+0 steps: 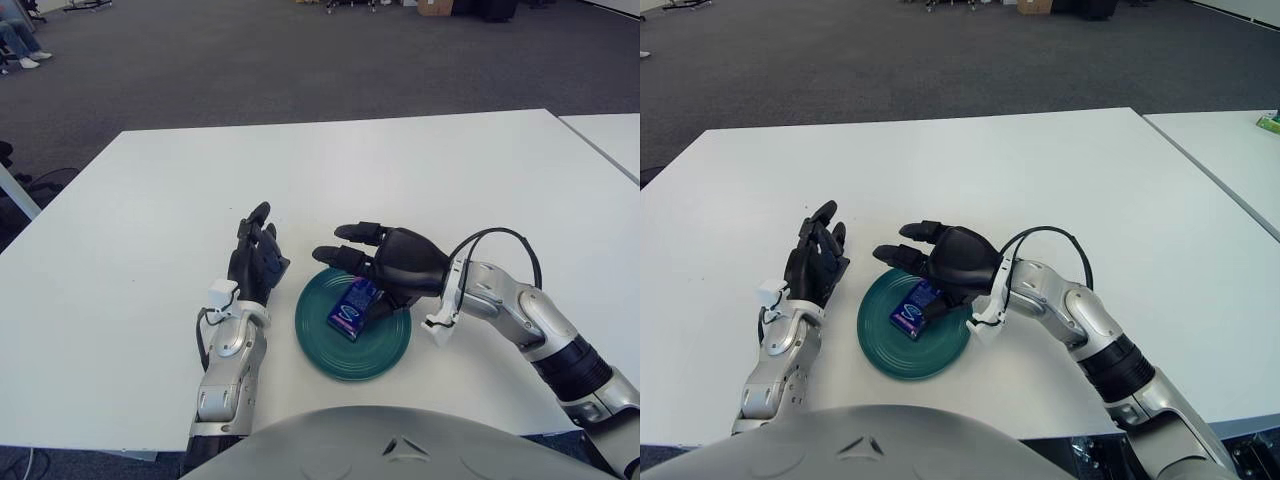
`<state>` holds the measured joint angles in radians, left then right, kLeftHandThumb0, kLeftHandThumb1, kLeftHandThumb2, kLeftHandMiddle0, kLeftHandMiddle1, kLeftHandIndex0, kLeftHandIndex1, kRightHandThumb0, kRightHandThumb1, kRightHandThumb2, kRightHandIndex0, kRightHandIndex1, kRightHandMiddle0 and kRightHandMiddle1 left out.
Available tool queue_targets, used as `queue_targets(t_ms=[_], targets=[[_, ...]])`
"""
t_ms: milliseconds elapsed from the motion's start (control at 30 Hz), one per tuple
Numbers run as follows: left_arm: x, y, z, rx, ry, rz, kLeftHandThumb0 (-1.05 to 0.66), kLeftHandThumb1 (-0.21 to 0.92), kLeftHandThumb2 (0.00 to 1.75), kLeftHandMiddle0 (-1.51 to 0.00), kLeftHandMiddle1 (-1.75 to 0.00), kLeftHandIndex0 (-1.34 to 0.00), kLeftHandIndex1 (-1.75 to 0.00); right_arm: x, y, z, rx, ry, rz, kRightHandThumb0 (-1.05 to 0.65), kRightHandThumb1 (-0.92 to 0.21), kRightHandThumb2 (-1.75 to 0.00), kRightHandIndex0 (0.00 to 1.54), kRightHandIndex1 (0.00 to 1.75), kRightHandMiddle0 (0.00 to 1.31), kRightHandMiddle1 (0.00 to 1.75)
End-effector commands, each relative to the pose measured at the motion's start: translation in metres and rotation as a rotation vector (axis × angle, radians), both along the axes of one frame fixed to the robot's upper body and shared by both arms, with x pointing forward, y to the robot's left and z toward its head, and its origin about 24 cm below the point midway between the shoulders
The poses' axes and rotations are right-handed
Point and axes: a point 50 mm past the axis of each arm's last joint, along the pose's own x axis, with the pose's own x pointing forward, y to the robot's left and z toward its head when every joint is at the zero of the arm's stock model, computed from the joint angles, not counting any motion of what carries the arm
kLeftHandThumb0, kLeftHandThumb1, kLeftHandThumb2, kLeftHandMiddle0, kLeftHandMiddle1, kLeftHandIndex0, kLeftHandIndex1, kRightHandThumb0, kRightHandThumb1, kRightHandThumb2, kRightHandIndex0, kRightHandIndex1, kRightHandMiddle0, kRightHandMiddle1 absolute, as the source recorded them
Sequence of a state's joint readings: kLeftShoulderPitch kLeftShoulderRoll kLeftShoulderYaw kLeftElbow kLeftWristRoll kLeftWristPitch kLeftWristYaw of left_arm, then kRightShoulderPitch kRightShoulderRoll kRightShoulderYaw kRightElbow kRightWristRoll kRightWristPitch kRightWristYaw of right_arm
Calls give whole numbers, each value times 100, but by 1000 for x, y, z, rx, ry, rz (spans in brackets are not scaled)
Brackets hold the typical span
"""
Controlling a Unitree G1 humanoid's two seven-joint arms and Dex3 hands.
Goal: Put the gum into the plate.
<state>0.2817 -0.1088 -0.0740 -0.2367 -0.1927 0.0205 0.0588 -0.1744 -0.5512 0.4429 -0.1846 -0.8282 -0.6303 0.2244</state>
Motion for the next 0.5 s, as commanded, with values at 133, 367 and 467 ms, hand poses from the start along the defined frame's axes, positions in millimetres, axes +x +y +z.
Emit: queue_targets(t_ms=[133,367,467], targets=[[3,1,5,-33,-19,-10,-79,92,97,-21,-1,0,-57,4,-5,2,152,83,-74,-105,-92,-94,19,0,2,6],[3,1,3,-52,-18,1,-81,92,98,-24,-1,0,-60,10,-7,1,385,303,-185,-105,-92,-93,17,0,3,8],[2,1,2,-44,-21,1,-83,92,97,-25,-2,0,-63,14,-9,-1,479,402,-239,-105,-92,-92,16,0,3,9]])
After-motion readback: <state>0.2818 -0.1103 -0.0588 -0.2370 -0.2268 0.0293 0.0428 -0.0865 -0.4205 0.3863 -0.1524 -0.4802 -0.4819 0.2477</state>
